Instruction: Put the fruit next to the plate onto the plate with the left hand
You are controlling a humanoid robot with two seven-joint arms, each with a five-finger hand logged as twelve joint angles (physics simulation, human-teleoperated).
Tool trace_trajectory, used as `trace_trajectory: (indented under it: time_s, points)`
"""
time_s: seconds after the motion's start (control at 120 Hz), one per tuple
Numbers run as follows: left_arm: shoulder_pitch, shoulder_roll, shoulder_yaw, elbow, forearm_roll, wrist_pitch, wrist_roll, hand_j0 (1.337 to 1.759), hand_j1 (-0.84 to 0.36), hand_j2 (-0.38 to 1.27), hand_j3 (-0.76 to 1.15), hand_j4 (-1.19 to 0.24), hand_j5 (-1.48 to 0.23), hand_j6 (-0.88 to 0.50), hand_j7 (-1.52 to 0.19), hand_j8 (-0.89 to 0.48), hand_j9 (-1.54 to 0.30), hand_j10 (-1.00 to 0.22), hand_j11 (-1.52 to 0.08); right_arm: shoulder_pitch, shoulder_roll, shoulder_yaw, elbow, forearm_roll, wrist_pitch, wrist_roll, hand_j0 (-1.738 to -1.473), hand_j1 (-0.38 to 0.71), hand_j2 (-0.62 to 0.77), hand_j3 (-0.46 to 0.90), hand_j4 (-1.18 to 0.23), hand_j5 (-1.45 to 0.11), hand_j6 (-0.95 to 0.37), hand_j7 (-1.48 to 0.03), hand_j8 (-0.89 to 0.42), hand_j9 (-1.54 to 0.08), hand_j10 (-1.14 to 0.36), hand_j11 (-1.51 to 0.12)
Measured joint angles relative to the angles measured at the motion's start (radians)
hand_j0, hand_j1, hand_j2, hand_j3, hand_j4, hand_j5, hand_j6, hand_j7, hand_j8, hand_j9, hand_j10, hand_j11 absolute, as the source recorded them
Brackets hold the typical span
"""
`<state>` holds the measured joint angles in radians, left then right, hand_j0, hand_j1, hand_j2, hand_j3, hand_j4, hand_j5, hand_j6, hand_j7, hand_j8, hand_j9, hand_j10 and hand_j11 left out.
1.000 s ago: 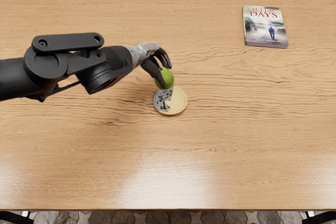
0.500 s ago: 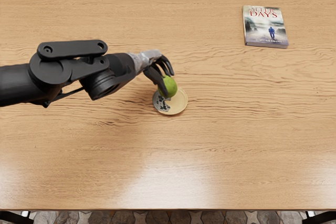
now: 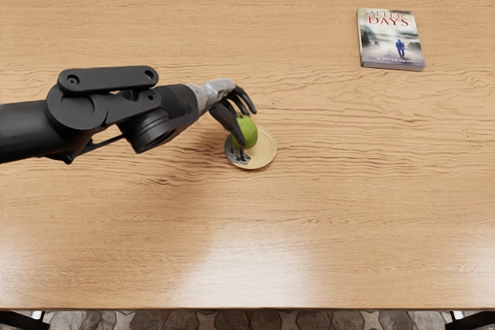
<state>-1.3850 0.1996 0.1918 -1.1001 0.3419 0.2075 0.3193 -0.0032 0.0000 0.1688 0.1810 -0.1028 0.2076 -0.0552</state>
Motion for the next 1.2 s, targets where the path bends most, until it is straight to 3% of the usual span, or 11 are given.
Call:
trace_trajectory:
  time_s: [0.2, 0.508, 0.667, 0.883, 1.05, 1.2]
  points:
    - [-0.002, -0.008, 0.0, 0.0, 0.0, 0.009, 0.0, 1.658, -0.02, 0.21, 0.0, -0.32, -0.43, -0.28, -0.43, -0.28, -0.43, -0.33, -0.43, 0.0, 0.0, 0.0, 0.0, 0.0, 0.0, 0.0, -1.658, -0.35, 0.0, 0.0, 0.0, 0.0, 0.0, 0.0, 0.0, 0.0, 0.0, 0.0]
    - [-0.039, 0.009, 0.0, -0.001, 0.0, 0.006, 0.001, 1.658, 0.2, 0.06, 0.0, -0.13, -0.17, -0.12, -0.17, -0.12, -0.17, -0.13, -0.17, 0.0, 0.0, 0.0, 0.0, 0.0, 0.0, 0.0, -1.658, -0.35, 0.0, 0.0, 0.0, 0.0, 0.0, 0.0, 0.0, 0.0, 0.0, 0.0]
    - [-0.081, 0.138, -0.015, -0.007, 0.0, -0.07, 0.002, 1.658, 0.28, 0.03, 0.0, -0.06, -0.08, -0.06, -0.08, -0.06, -0.08, -0.06, -0.08, 0.0, 0.0, 0.0, 0.0, 0.0, 0.0, 0.0, -1.658, -0.35, 0.0, 0.0, 0.0, 0.0, 0.0, 0.0, 0.0, 0.0, 0.0, 0.0]
    - [-0.074, 0.435, -0.102, -0.02, -0.176, -0.496, -0.002, 1.658, 0.33, 0.01, 0.0, -0.02, -0.03, -0.02, -0.03, -0.02, -0.03, -0.02, -0.03, 0.0, 0.0, 0.0, 0.0, 0.0, 0.0, 0.0, -1.658, -0.35, 0.0, 0.0, 0.0, 0.0, 0.0, 0.0, 0.0, 0.0, 0.0, 0.0]
    - [-0.016, 0.659, -0.126, -0.022, -0.311, -0.741, -0.006, 1.658, 0.34, 0.0, 0.0, -0.01, -0.01, -0.01, -0.01, -0.01, -0.01, -0.01, -0.01, 0.0, 0.0, 0.0, 0.0, 0.0, 0.0, 0.0, -1.658, -0.35, 0.0, 0.0, 0.0, 0.0, 0.0, 0.0, 0.0, 0.0, 0.0, 0.0]
    - [0.059, 0.728, -0.165, -0.022, -0.356, -0.8, -0.013, 1.658, 0.34, 0.0, 0.0, -0.01, -0.01, 0.0, -0.01, 0.0, -0.01, 0.0, -0.01, 0.0, 0.0, 0.0, 0.0, 0.0, 0.0, 0.0, -1.658, -0.35, 0.0, 0.0, 0.0, 0.0, 0.0, 0.0, 0.0, 0.0, 0.0, 0.0]
